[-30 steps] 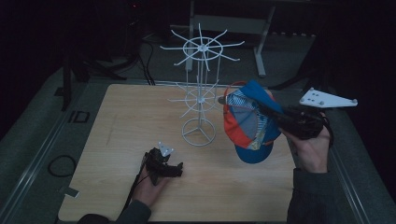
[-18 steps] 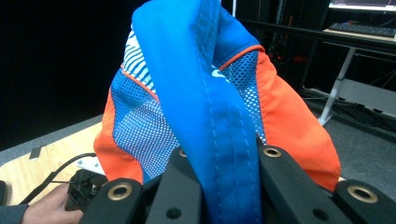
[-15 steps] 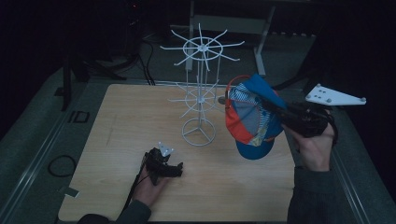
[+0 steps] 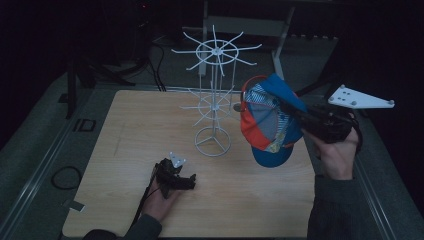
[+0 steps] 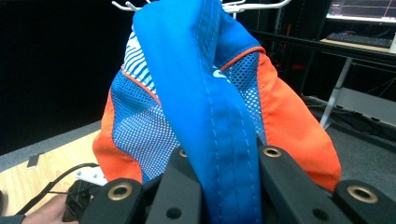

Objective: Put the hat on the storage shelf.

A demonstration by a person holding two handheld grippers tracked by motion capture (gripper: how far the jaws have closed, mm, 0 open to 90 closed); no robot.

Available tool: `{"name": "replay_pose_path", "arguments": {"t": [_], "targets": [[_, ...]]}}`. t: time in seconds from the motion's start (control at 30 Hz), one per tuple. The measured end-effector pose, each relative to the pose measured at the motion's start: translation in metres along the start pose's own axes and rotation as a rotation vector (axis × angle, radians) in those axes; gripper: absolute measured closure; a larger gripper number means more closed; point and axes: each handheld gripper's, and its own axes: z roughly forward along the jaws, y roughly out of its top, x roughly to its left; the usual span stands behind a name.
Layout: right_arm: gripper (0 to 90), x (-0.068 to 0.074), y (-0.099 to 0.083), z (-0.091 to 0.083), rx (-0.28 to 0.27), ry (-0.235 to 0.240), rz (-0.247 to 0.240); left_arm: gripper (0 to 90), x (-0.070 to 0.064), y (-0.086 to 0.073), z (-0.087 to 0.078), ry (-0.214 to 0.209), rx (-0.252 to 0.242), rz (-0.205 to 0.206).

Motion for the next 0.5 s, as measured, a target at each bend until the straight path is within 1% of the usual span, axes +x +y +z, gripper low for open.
{"name": "replay_pose_path", "arguments": {"t": [0.37,0.5], "targets": [[85.7,0.0009,0.0042,0.0000,-0.015,-0.013,-0.003,2.6,0.0000,0.0000,0.0000,0.000,0.000,0.000],[85.6,-0.0017,0.0050,-0.0011,-0.013,-0.023,-0.004,2.6,0.0000,0.0000,0.0000,0.000,0.000,0.000]]}}
